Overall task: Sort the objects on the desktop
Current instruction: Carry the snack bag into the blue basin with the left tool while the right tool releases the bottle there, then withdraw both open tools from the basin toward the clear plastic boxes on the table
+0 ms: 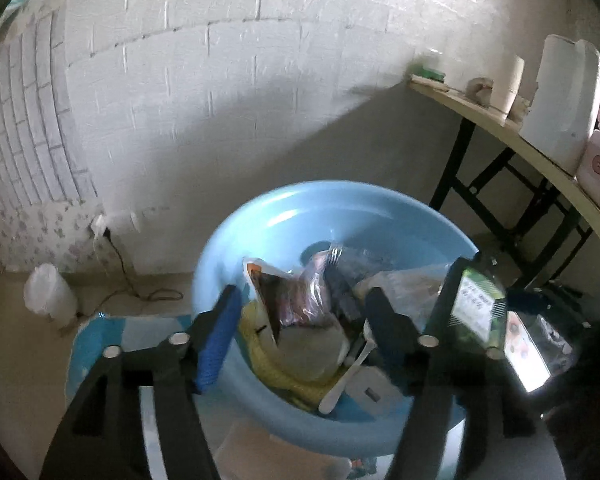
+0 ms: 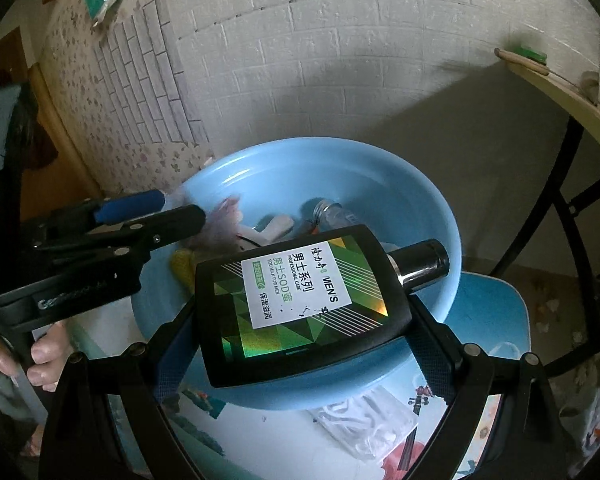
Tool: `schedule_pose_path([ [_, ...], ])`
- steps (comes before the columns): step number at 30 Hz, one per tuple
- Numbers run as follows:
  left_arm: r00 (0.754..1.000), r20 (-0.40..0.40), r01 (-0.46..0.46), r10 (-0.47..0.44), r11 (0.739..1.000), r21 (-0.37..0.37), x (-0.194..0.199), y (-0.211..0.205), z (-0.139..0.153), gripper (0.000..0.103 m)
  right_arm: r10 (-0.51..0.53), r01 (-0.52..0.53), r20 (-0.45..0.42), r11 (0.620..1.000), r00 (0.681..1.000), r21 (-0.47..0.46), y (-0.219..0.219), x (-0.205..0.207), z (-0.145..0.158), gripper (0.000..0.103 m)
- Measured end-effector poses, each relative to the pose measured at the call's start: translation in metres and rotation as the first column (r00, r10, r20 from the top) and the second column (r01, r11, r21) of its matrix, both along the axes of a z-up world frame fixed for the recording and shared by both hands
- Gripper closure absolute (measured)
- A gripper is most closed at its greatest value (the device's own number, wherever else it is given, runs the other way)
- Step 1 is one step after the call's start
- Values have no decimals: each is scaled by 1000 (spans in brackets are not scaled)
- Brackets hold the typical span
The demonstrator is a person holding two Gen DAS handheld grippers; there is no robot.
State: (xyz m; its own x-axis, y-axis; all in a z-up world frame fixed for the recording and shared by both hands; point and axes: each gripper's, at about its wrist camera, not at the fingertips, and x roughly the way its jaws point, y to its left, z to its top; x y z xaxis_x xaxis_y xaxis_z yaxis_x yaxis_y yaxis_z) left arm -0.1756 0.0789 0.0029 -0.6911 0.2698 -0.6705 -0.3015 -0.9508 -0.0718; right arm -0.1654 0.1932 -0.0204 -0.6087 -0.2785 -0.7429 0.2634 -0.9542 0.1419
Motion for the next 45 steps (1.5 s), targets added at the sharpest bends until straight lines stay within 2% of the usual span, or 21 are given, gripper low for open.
schedule_pose_path([
  [3,1000,-17,-14,14,1000,5,2,-6,4,28,7,-7,-1,1000,1000,9,-2,-3,-5,10],
  [9,998,-1,-68,68,998,5,8,-30,3,26,18,-18,26,1000,999,-9,-13,-12,-13,10],
  [13,994,11,-113,113,993,20,17,-52,0,20,36,-37,-18,999,999,-37,-18,-6,-6,7],
  [15,991,19,-130,130,991,29,22,-59,-3,18,26,-28,-56,999,998,-26,-18,0,2,1],
  [17,990,28,-142,142,989,32,28,-67,-8,15,23,-24,-90,1000,996,-6,-16,8,11,1],
  [20,988,43,-152,150,988,36,38,-74,-16,10,6,-6,-94,1000,996,9,-9,18,17,1],
  [29,990,76,-117,116,993,15,69,-77,-40,2,-61,63,-66,998,996,30,14,44,8,1],
  [33,994,86,-69,71,997,-23,80,-69,-52,1,-72,76,-60,995,996,69,18,56,0,1],
  [38,993,108,-43,45,999,-26,87,-62,-61,1,-77,81,-55,994,996,69,26,68,-3,1],
  [45,991,135,-5,10,999,-35,85,-49,-72,1,-132,131,18,990,991,54,47,73,-23,1],
])
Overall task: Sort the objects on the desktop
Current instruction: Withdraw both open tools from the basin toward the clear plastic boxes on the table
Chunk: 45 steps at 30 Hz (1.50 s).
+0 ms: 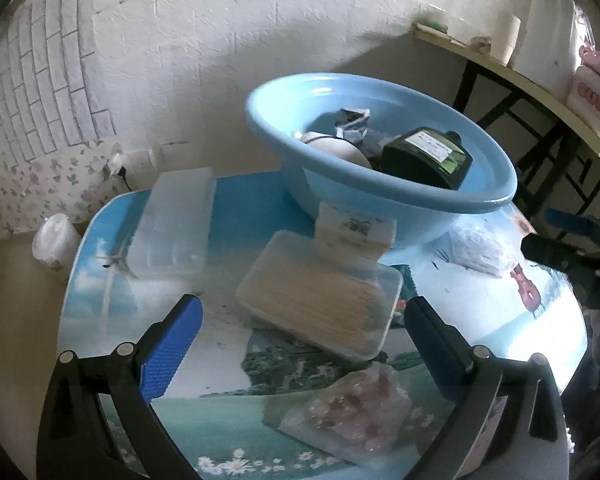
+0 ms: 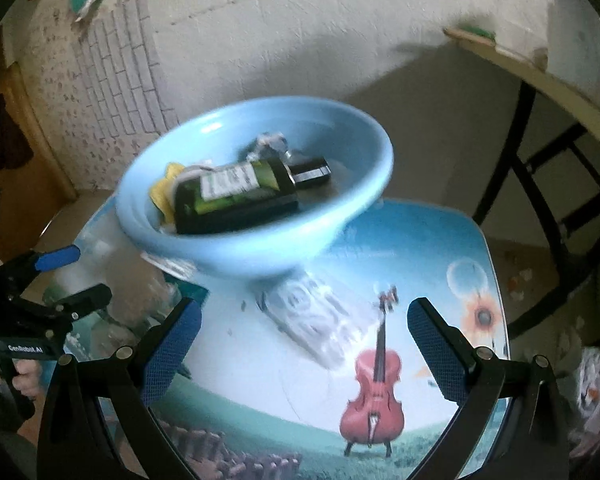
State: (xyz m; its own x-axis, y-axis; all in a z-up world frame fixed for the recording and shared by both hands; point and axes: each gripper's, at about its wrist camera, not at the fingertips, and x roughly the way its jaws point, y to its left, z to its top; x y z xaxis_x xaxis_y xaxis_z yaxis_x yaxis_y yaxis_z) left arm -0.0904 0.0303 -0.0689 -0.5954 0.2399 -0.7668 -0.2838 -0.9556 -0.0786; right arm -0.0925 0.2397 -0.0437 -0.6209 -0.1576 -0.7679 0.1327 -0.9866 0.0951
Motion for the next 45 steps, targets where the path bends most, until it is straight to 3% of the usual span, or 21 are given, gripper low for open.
schedule_pose_path([
  [16,999,30,45,-44,998,-48,-18,20,-19,0,-102,105,122,994,987,-22,25,-14,-41,1],
  [32,997,32,74,-73,997,-30,-25,13,-18,0,-83,81,125,997,989,20,6,-42,-61,1],
  [34,996,34,82,-81,996,-26,-23,12,-17,0,-78,77,121,997,990,8,6,-40,-61,6],
  [38,996,33,88,-87,996,-26,-15,8,-16,1,-57,54,112,998,992,26,3,-32,-58,29],
  [45,999,32,0,1,1000,-25,-9,-16,-12,1,-47,46,127,999,991,16,1,-21,-54,37],
])
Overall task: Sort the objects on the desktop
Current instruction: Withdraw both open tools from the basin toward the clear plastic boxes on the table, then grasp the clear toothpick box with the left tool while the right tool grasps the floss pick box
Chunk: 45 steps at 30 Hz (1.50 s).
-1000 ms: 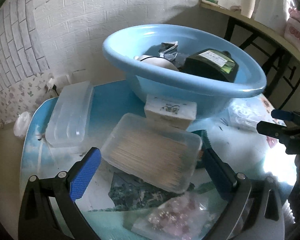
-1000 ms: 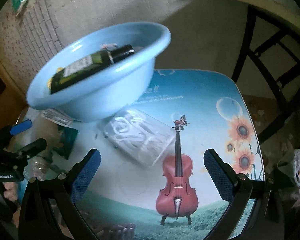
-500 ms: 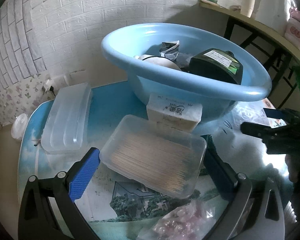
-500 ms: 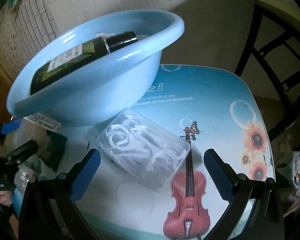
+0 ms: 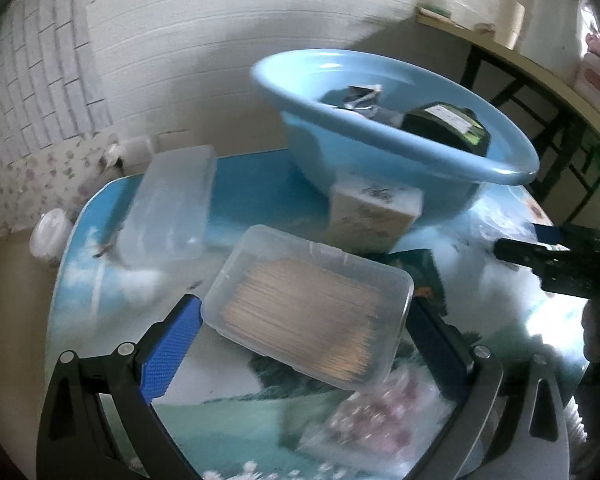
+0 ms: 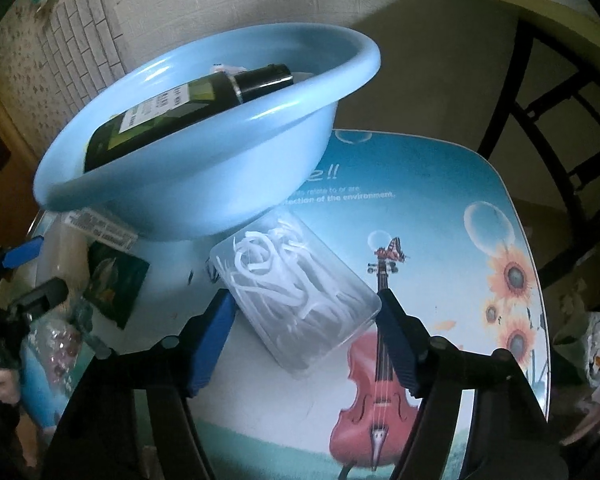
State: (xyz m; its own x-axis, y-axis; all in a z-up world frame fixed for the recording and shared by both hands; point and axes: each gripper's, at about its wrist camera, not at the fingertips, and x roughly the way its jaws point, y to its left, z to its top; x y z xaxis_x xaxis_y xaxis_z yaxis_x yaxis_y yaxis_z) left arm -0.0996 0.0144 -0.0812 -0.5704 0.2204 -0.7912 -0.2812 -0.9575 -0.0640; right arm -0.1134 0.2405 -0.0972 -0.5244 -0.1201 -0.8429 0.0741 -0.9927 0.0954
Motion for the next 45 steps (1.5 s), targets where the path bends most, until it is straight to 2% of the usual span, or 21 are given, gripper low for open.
schedule_pose_path([
  [8,995,3,-96,96,995,-28,17,-30,-2,1,48,-47,24,999,999,-26,-10,23,0,38],
  [15,996,-4,-89,89,996,-18,29,-37,-3,1,85,-85,23,996,996,-10,-25,33,2,38],
  [17,996,11,-86,86,996,-2,30,-39,-3,1,73,-73,20,997,997,6,-28,36,3,31],
  [22,998,10,-64,64,998,10,35,-45,-1,1,61,-61,16,998,998,26,-23,31,4,28],
  [28,999,19,-34,33,999,14,22,-47,-5,1,57,-57,23,998,998,32,-23,28,1,27],
  [33,1000,28,1,-1,1000,-12,13,-39,-14,1,61,-62,21,997,998,45,-23,23,2,27],
  [40,998,54,-19,20,1000,-24,2,-35,-23,1,67,-70,45,995,997,67,-26,14,-3,28],
  [42,999,49,-17,19,1000,-22,4,-36,-21,3,75,-78,44,994,996,73,-27,15,-2,30],
  [43,999,49,-20,21,1000,-21,6,-37,-21,3,78,-81,37,994,996,72,-27,15,-1,37],
  [44,999,48,-25,26,999,-19,7,-38,-21,4,79,-81,32,994,996,69,-27,15,0,49],
  [45,998,47,-30,31,999,-15,9,-39,-21,4,79,-80,30,995,996,67,-27,14,1,52],
])
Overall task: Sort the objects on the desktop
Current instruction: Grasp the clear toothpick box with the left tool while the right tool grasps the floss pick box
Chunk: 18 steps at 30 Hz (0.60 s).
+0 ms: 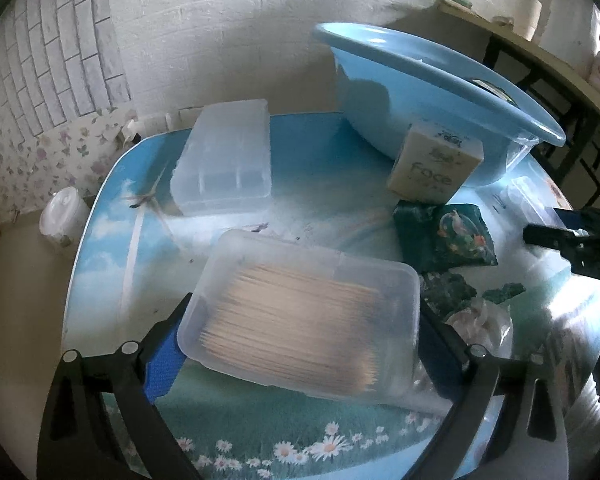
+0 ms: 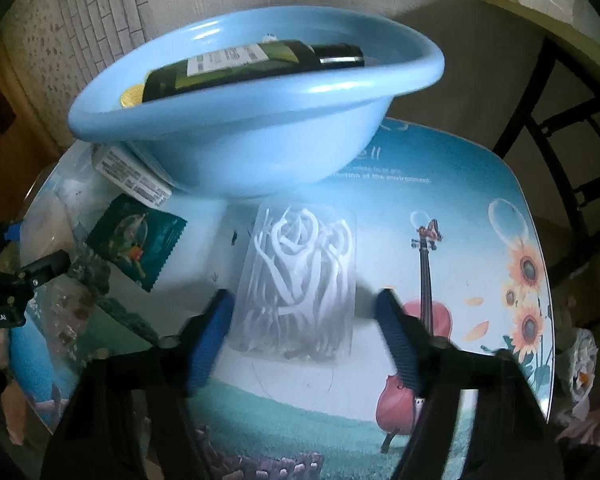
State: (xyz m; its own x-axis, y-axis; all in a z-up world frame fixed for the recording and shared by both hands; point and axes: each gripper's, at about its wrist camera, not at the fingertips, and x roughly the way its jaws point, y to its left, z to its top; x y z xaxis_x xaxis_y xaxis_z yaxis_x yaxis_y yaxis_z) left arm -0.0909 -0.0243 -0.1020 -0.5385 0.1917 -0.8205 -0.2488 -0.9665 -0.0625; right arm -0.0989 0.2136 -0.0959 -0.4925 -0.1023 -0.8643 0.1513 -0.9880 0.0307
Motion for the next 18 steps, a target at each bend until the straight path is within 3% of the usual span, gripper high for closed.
schedule_pose_path([
  [4,1000,7,-11,11,1000,24,6,-4,3,4,-2,2,13,1000,1000,-19,1,0,3,53],
  [18,990,-85,-112,115,993,39,17,-5,44,4,121,-123,-28,988,992,-90,-13,32,45,53],
])
